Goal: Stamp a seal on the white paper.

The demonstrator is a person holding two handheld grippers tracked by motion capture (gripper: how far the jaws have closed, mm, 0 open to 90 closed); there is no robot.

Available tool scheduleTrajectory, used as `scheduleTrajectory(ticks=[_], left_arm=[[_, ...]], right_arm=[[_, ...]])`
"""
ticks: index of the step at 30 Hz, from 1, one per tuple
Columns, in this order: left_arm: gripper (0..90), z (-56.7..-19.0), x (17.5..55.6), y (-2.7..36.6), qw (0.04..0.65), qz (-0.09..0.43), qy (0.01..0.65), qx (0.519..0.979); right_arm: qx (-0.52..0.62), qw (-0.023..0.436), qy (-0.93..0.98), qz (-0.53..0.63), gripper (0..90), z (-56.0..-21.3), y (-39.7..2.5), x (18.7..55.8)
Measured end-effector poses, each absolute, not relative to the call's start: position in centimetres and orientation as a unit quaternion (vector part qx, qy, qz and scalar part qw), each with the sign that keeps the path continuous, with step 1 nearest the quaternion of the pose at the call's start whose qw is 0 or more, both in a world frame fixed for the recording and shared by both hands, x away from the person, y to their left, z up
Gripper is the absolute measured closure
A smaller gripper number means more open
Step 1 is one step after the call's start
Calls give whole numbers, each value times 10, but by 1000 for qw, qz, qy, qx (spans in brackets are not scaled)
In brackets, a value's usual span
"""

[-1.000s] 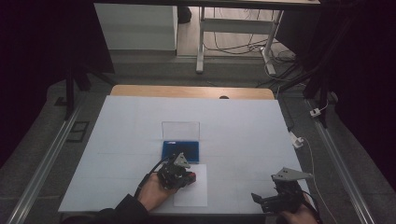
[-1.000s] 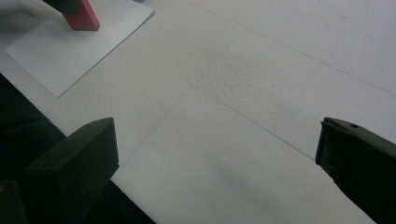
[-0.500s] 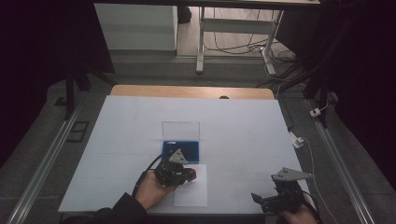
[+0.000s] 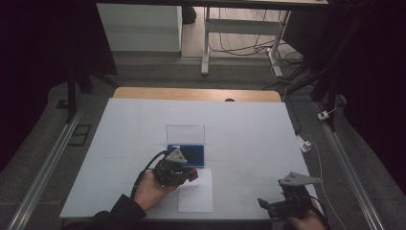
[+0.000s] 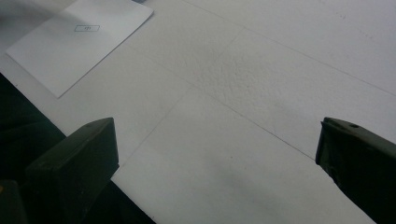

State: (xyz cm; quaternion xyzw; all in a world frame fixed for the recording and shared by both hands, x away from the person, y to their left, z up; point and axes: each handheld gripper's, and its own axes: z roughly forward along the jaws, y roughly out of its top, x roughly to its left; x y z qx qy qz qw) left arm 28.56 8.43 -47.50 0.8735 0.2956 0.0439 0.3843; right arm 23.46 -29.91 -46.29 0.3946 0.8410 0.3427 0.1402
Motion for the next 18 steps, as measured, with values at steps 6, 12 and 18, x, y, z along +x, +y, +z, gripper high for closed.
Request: scheduleTrajectory(ticks=[6,12,18], left_arm=[[798,-472,289,91,389,49,303,869],[798,-469,292,95,392,54,308,865],[798,-466,295,101,397,58,315,860]], right_arm=[[394,140,841,342,0,-463,-299,235],[394,140,842,341,0,-463,-299,235],[393,141,842,340,0,-463,-299,235]])
